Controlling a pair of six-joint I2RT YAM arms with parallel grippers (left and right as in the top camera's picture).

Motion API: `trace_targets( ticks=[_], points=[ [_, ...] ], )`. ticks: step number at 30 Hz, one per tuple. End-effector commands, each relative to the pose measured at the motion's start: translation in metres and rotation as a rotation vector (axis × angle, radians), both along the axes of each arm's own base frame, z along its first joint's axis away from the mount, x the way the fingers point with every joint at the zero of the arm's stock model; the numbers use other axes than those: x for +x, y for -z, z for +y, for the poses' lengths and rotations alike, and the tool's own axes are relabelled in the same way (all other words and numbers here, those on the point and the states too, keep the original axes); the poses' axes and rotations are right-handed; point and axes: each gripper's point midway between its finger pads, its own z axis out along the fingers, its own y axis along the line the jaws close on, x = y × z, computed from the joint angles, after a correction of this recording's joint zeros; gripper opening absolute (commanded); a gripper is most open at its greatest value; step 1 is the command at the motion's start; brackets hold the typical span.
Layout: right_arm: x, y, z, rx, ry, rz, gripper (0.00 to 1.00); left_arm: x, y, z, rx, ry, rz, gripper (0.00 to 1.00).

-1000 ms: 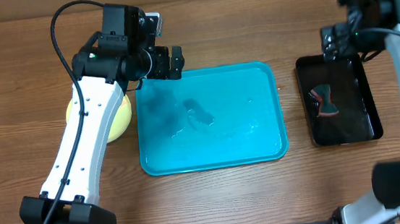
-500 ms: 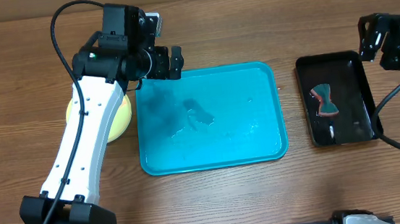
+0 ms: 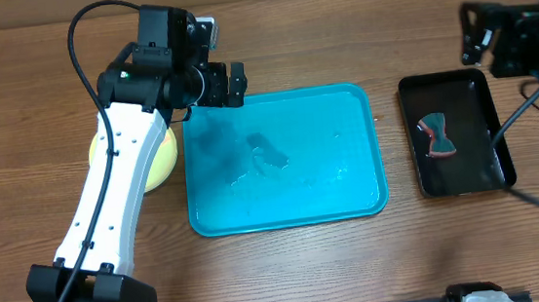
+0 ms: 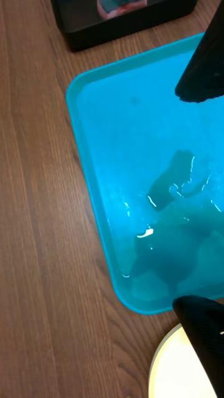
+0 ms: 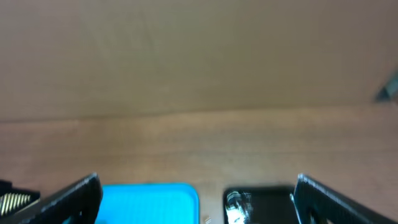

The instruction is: Clean dirty plates on tray and stack at the side

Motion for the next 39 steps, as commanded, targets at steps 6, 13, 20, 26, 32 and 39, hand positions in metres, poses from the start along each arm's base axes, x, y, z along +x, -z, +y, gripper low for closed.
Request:
trace_targets(
  ticks=[6, 13, 20, 26, 32, 39],
  points=[
    [-0.034, 0.058, 0.007, 0.002, -0.032, -0.203, 1.0, 0.0, -0.01, -0.001, 0.011, 0.02, -0.035, 1.0],
    [-0.066, 0.135, 0.007, 0.006, -0.036, -0.402, 1.0, 0.0, -0.01, -0.001, 0.011, 0.02, -0.035, 1.0],
    [-0.082, 0.195, 0.007, 0.007, -0.037, -0.505, 1.0, 0.0, -0.01, -0.001, 0.011, 0.02, -0.035, 1.0],
    [-0.086, 0.228, 0.008, 0.009, -0.022, -0.52, 1.0, 0.0, -0.01, -0.001, 0.011, 0.02, -0.035, 1.0],
    [-0.085, 0.252, 0.008, 0.009, -0.023, -0.511, 1.0, 0.0, -0.01, -0.001, 0.011, 0.02, -0.035, 1.0],
    [-0.086, 0.279, 0.013, 0.011, -0.048, -0.4, 1.0, 0.0, -0.01, -0.001, 0.011, 0.02, -0.035, 1.0]
  ],
)
